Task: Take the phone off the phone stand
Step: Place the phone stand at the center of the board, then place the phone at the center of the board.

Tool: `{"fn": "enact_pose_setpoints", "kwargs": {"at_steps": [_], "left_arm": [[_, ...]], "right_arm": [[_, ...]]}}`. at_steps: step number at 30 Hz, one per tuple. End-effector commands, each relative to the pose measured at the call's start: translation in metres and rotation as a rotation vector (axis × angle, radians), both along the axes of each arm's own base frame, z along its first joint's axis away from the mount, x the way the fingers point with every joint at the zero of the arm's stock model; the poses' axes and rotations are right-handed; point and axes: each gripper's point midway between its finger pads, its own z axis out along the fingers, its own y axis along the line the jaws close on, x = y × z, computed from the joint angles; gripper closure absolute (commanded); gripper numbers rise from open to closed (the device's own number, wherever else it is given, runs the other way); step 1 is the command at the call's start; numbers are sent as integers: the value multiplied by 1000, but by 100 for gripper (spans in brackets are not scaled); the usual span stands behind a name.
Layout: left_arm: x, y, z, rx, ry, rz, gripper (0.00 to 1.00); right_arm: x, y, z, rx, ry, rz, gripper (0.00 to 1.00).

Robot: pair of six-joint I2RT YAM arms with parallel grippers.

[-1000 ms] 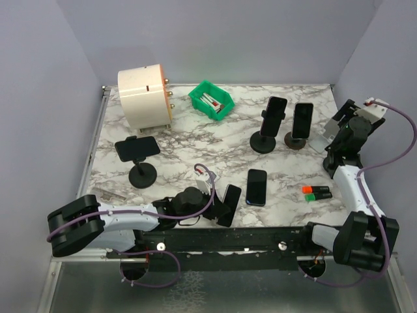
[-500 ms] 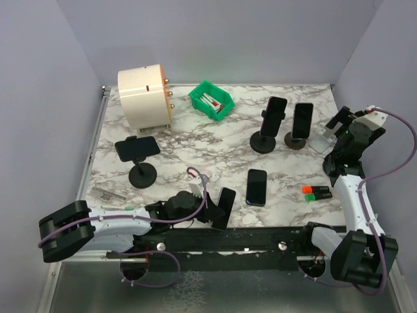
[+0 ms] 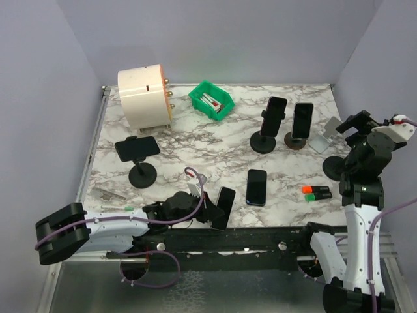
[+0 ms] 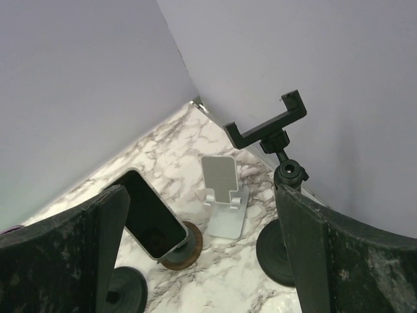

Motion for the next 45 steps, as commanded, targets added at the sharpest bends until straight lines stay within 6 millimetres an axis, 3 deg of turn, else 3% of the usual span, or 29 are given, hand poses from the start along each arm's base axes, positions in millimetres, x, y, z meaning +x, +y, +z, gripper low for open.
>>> {"fn": "enact_pose_setpoints", "kwargs": {"at_steps": [1, 5, 9, 14, 19, 31, 38, 45], "left_arm": [[6, -5, 20, -67, -33, 18, 100], [19, -12, 19, -44, -41, 58, 100], [36, -32, 10, -3, 12, 68, 100], [61, -56, 0, -7, 117, 99, 100], [80, -73, -11, -36, 212, 150, 100], [95, -91, -49, -43, 382, 193, 100], [89, -88, -62, -20, 419, 192, 69], [86, -81, -60, -20, 414, 197, 54]], "right_arm": [[-27, 13, 24, 26, -20, 20, 0], [-35, 34, 72, 29, -112, 110, 0], [-21, 77, 101, 75, -174, 336, 0], [1, 134, 93, 215, -137, 619, 0], [-1, 171, 78, 324, -159, 790, 0], [-29, 199, 72, 359, -180, 898, 0], [-35, 201, 65, 359, -173, 907, 0], [-34, 201, 65, 354, -170, 904, 0]]}}
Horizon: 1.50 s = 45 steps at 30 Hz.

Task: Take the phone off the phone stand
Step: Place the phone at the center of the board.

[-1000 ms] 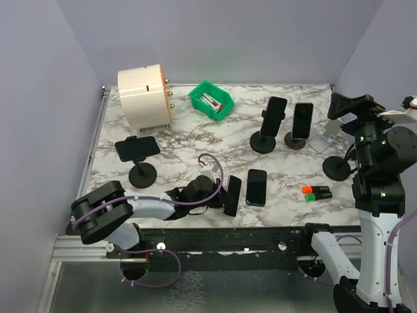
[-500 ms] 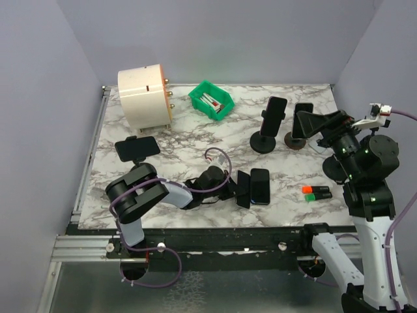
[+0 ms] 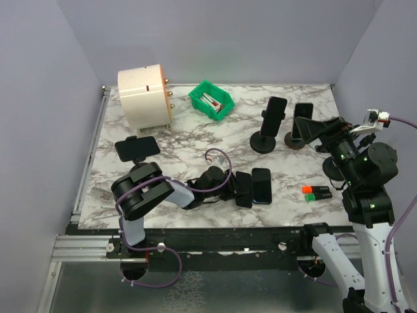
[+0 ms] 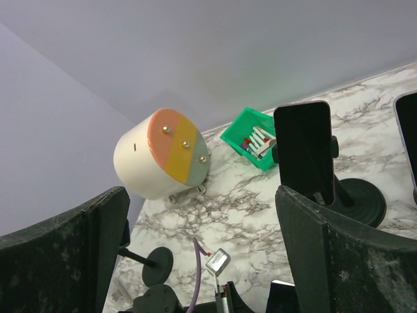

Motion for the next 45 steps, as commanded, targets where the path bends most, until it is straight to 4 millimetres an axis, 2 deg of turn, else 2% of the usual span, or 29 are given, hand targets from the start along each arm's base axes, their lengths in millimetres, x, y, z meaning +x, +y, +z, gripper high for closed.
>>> {"fn": "enact_pose_setpoints", "kwargs": {"at_steps": [1, 6, 12, 15, 19, 25, 28, 33, 35, 40, 45], "left_arm": [[-11, 9, -7, 26, 24, -16, 52], [-12, 12, 12, -2, -6, -15, 42], [-19, 16, 18, 9, -21, -11, 31], [-24, 18, 25, 10, -36, -13, 14], [-29, 26, 37, 18, -64, -1, 2], [-35, 44, 59, 33, -115, 11, 1], [-39, 51, 81, 75, -187, -3, 1], [-42, 64, 126, 143, -340, -28, 1], [-42, 73, 136, 175, -387, -42, 1], [-34, 94, 155, 272, -534, -45, 1], [-20, 118, 177, 335, -688, 8, 1]], "right_arm": [[-2, 3, 1, -1, -4, 17, 0], [-1, 3, -5, -14, 21, 15, 0], [-1, 6, -10, -12, 39, 32, 0], [-2, 6, -9, -12, 40, 33, 0], [0, 6, -18, -19, 86, 34, 0], [17, 6, -40, -35, 194, 24, 0], [34, 2, -54, -113, 256, 8, 0], [59, -10, -47, -186, 221, -67, 0], [73, -12, -50, -221, 250, -95, 0], [106, -1, -74, -350, 366, -150, 0], [112, 2, -95, -361, 338, -185, 0]]}}
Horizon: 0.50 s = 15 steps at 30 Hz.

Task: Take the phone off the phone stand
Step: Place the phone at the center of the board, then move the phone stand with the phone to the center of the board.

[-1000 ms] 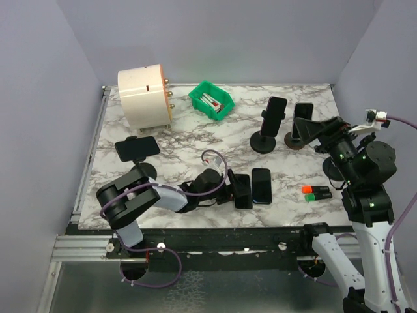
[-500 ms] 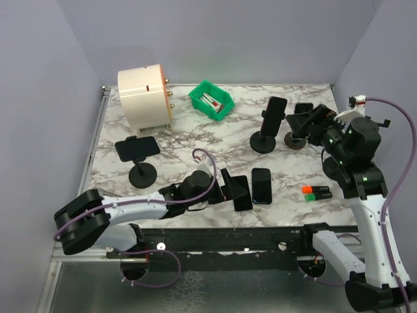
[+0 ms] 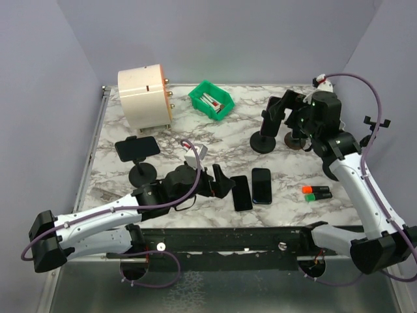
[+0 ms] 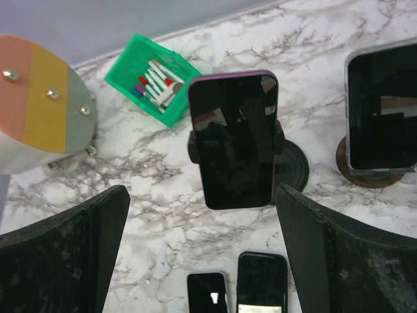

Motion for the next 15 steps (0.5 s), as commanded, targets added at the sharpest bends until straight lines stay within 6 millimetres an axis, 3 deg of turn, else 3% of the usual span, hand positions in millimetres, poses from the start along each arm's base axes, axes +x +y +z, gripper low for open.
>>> {"fn": "enact_pose_setpoints", "kwargs": {"at_steps": [1, 7, 12, 15], "left_arm": [[17, 34, 7, 130, -172, 76, 1], [19, 36, 35, 90, -293, 57, 1], [21, 40, 59, 119, -430, 23, 1], [22, 48, 57, 147, -489, 22, 1]], "right_arm": [[-2, -16, -17, -51, -52, -81, 0], [8, -2, -45, -69, 46, -22, 0], [18, 7, -30, -35, -44, 14, 0], [28, 6, -32, -44, -28, -6, 0]]}}
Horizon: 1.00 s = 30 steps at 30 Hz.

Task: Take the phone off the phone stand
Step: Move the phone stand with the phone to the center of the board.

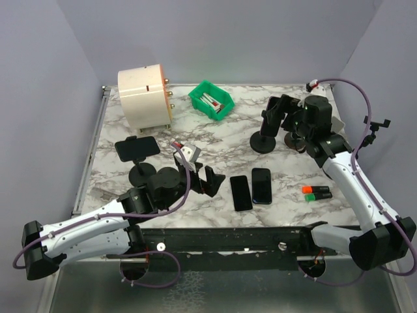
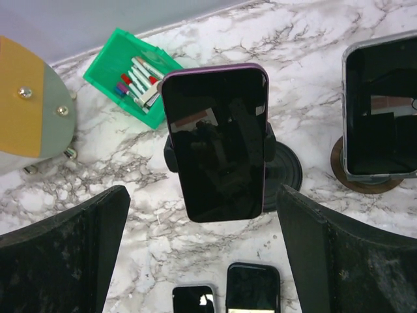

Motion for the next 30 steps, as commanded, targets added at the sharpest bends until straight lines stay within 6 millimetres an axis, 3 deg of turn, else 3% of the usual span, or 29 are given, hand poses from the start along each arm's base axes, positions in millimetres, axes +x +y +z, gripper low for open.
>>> {"fn": "enact_pose_setpoints", "kwargs": {"at_steps": [1, 6, 13, 30], "left_arm": [[6, 11, 25, 11, -171, 7, 1], [3, 12, 16, 28, -178, -13, 2], [-1, 11, 12, 25, -158, -34, 2], [-4, 8, 12, 14, -151, -53, 2]], "right_arm": [[19, 4, 19, 5, -61, 1, 0], [43, 2, 12, 0, -38, -5, 0], [52, -1, 15, 12, -60, 12, 0], [73, 4, -11, -7, 26, 37, 1]]}}
